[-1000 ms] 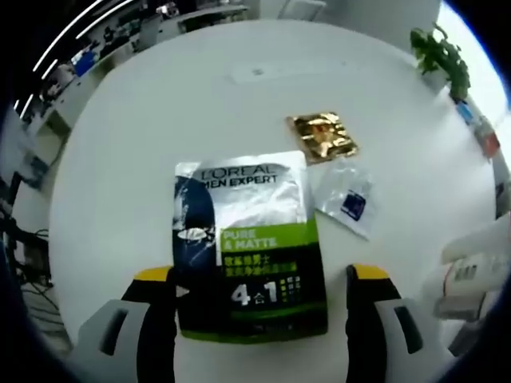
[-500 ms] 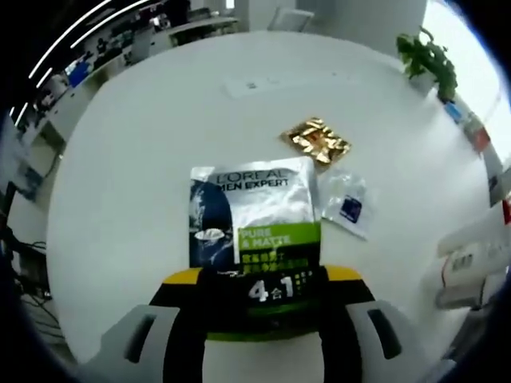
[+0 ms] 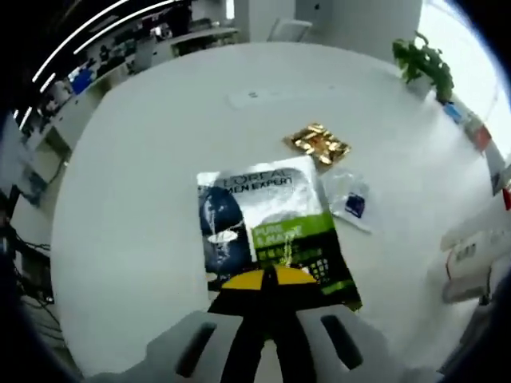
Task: Arrange the skincare products in the storage area until every visible bottle or jar stands upright without overlapping.
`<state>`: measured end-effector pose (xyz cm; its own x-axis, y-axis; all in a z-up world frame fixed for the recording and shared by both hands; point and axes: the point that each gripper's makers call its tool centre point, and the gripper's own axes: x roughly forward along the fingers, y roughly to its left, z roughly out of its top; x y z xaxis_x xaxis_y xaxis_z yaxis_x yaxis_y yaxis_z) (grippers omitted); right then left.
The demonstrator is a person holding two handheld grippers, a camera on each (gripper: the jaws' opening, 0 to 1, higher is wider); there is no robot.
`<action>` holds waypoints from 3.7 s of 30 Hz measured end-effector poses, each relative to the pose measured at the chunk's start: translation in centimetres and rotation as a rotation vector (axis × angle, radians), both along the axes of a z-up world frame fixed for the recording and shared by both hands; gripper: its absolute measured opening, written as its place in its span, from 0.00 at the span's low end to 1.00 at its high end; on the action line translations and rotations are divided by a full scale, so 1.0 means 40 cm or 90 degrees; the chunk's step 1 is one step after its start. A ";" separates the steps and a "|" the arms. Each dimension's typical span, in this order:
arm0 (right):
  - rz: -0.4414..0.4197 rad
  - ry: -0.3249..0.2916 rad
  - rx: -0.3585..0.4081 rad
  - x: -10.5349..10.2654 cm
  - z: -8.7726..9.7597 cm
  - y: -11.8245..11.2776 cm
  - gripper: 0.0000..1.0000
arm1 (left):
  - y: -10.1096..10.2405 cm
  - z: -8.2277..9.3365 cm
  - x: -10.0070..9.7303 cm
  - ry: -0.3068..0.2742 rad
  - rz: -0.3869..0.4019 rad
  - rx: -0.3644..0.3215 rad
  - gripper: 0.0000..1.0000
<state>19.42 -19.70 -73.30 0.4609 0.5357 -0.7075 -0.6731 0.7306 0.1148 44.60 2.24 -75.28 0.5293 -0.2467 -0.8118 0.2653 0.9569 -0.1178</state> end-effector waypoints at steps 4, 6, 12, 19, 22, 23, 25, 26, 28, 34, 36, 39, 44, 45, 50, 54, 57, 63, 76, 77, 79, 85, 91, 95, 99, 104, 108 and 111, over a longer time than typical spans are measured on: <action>0.002 0.001 0.002 -0.001 -0.001 0.002 0.99 | 0.005 -0.005 -0.002 -0.001 -0.035 0.028 0.04; 0.005 0.002 0.000 -0.002 -0.003 0.003 0.99 | 0.015 -0.018 0.007 -0.002 -0.011 0.038 0.04; 0.002 0.000 0.002 -0.001 0.000 0.002 0.99 | 0.033 0.031 0.032 -0.100 -0.036 0.081 0.04; 0.005 0.001 0.005 -0.002 0.000 0.004 0.99 | 0.017 0.041 0.023 -0.067 0.000 0.013 0.49; 0.003 0.002 0.005 -0.002 -0.001 0.003 0.99 | 0.004 0.035 0.024 -0.056 0.010 0.007 0.63; 0.002 0.003 0.006 -0.002 -0.001 0.003 0.99 | -0.001 0.031 0.018 -0.051 0.014 0.011 0.69; 0.001 0.004 0.006 -0.002 -0.002 0.002 0.99 | -0.004 0.023 0.027 -0.040 0.018 0.013 0.77; 0.002 0.004 0.006 -0.002 -0.003 0.002 0.99 | -0.004 0.020 0.031 -0.038 0.018 0.015 0.80; 0.001 0.006 0.006 -0.003 -0.003 0.002 0.99 | -0.005 0.014 0.024 -0.030 0.020 0.016 0.82; 0.000 0.008 0.006 -0.003 -0.003 0.001 0.99 | -0.006 0.000 0.024 -0.011 0.016 0.045 0.92; -0.001 0.008 0.006 -0.002 -0.004 0.001 0.99 | -0.007 -0.018 0.023 -0.003 0.015 0.047 0.92; -0.003 0.010 0.007 -0.002 -0.005 0.000 0.99 | -0.001 -0.029 0.035 0.013 0.016 0.062 0.91; -0.004 0.014 0.007 -0.002 -0.009 0.001 0.99 | 0.004 -0.034 0.034 0.012 0.002 0.085 0.90; -0.004 0.014 0.007 -0.003 -0.009 0.001 0.99 | 0.004 -0.036 0.032 0.012 -0.001 0.092 0.88; -0.005 0.014 0.007 -0.003 -0.010 0.002 0.99 | 0.010 -0.046 0.038 0.003 -0.007 0.094 0.86; -0.003 0.014 0.004 -0.004 -0.011 0.002 0.99 | 0.008 -0.044 0.037 -0.006 -0.018 0.091 0.71; -0.003 0.013 0.003 -0.004 -0.011 0.001 0.99 | 0.008 -0.045 0.035 -0.014 -0.020 0.090 0.64; -0.002 0.015 -0.001 -0.005 -0.012 0.001 0.99 | -0.011 -0.041 0.042 -0.046 -0.040 0.098 0.53; -0.003 0.010 -0.002 -0.002 -0.009 -0.001 0.99 | -0.024 -0.033 0.020 -0.060 -0.039 0.083 0.16; -0.002 0.010 -0.002 -0.002 -0.009 -0.001 0.99 | -0.023 -0.031 0.013 -0.054 -0.028 0.073 0.13; -0.003 0.009 -0.002 -0.001 -0.009 -0.001 0.99 | -0.023 -0.026 0.006 -0.063 -0.030 0.071 0.11; 0.002 0.009 -0.002 -0.002 -0.009 0.002 0.99 | -0.020 -0.009 -0.012 -0.084 -0.052 0.082 0.11; 0.007 0.004 -0.005 -0.001 -0.007 0.004 0.99 | -0.024 0.030 -0.017 -0.111 -0.065 0.069 0.11; 0.012 -0.003 -0.008 0.000 -0.006 0.005 0.98 | -0.030 0.065 -0.056 -0.133 -0.085 0.055 0.11; 0.018 -0.007 -0.010 -0.003 -0.003 0.009 0.98 | -0.024 0.086 -0.084 -0.145 -0.096 0.054 0.11; 0.016 -0.011 -0.011 0.000 0.000 0.005 0.99 | -0.023 0.121 -0.117 -0.165 -0.090 0.032 0.11; 0.015 -0.016 -0.006 0.002 0.003 0.006 0.99 | -0.021 0.147 -0.153 -0.183 -0.090 0.026 0.12; 0.022 -0.020 -0.007 0.000 0.007 0.010 0.99 | -0.019 0.171 -0.171 -0.202 -0.102 0.034 0.12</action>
<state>19.42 -19.32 -73.02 0.4638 0.5446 -0.6988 -0.7014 0.7075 0.0859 37.78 1.48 -68.44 0.7155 -0.3079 -0.6271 0.4271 0.9031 0.0439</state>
